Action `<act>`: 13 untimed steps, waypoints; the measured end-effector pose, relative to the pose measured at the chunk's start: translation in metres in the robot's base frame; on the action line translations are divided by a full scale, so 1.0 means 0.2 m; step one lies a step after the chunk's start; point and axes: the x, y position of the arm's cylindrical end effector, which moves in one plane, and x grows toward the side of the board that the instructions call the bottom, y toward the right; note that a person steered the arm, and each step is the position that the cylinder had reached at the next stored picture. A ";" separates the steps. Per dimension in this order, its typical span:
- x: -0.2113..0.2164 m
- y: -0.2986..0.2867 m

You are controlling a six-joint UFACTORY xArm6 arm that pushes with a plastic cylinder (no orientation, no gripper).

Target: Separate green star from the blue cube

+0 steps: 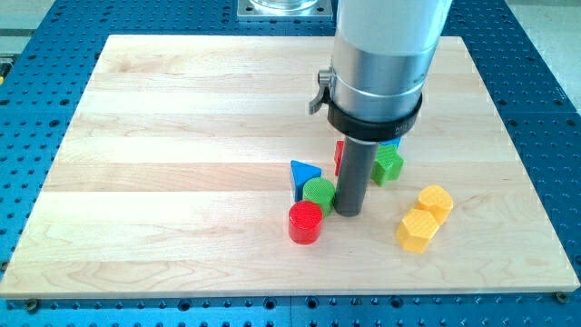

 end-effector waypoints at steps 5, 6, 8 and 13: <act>-0.42 0.72; -0.49 0.84; -0.81 0.54; -0.65 0.26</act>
